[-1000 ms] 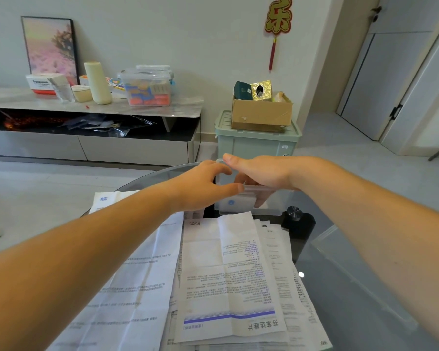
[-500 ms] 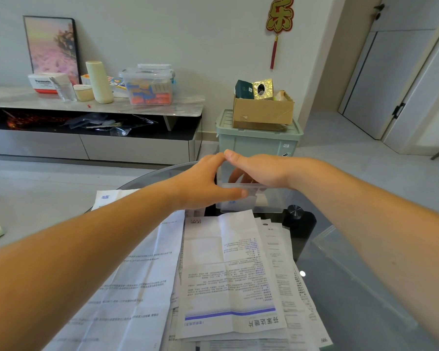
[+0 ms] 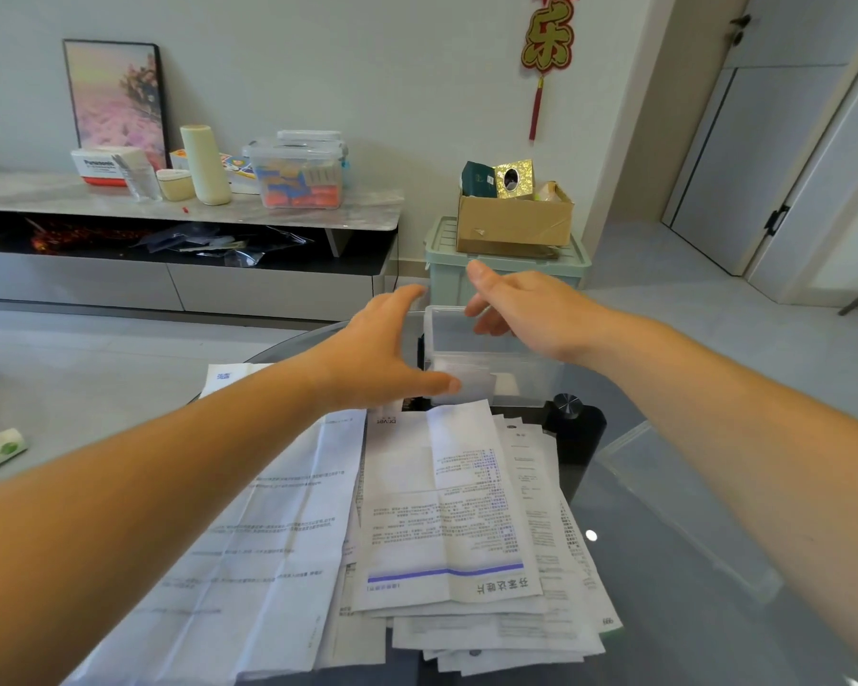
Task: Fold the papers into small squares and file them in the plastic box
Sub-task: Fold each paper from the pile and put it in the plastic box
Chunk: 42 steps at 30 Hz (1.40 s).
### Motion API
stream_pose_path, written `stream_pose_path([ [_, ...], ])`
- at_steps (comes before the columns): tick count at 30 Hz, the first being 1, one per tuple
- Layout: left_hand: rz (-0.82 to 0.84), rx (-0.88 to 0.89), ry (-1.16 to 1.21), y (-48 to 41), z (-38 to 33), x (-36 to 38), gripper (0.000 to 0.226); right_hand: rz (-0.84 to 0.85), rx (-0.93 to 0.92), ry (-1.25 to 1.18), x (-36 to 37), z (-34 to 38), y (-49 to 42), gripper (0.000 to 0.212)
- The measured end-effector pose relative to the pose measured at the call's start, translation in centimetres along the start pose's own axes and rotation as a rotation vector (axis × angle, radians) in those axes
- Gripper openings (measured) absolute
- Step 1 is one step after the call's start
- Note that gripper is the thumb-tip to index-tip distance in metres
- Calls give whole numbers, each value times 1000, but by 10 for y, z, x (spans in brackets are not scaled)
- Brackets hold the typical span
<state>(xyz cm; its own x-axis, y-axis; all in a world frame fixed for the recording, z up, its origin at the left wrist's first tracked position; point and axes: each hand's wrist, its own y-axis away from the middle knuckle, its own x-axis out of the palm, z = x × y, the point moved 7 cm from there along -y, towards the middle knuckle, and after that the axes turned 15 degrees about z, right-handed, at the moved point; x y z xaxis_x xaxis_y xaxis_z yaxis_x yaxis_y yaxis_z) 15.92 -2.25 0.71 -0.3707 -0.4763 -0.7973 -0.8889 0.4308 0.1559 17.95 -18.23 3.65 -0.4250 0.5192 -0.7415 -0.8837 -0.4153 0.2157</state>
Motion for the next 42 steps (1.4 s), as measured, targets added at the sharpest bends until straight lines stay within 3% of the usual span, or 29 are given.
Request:
stream_pose_path([
  [2, -65, -18, 0, 16, -2, -4, 102, -90, -57, -11, -8, 7, 26, 61],
  [5, -158, 27, -40, 56, -16, -1, 67, -146, -111, -21, -4, 13, 76, 48],
  [8, 14, 89, -180, 96, -35, 27, 42, -51, -83, -23, 28, 12, 124, 44],
  [12, 253, 35, -346, 129, -35, 67, 58, 112, -49, 91, 85, 9, 167, 25],
  [14, 290, 19, -394, 134, -30, 77, 69, 123, -65, 209, 104, 8, 175, 38],
  [18, 237, 17, -433, 137, -30, 80, 62, 82, -62, 230, 120, 1, 172, 56],
  [25, 150, 71, -485, 139, -45, 81, 29, -46, -47, 254, 110, -1, 178, 33],
  [31, -40, 228, -360, 172, -70, 70, 26, -112, -120, 216, 105, 13, 202, 40],
  [38, 190, 257, -226, 230, -80, 110, 13, 110, -56, 130, 147, -1, 255, 15],
  [42, 248, 206, -286, 236, -74, 127, 31, 137, -40, -41, 169, -15, 270, 13],
])
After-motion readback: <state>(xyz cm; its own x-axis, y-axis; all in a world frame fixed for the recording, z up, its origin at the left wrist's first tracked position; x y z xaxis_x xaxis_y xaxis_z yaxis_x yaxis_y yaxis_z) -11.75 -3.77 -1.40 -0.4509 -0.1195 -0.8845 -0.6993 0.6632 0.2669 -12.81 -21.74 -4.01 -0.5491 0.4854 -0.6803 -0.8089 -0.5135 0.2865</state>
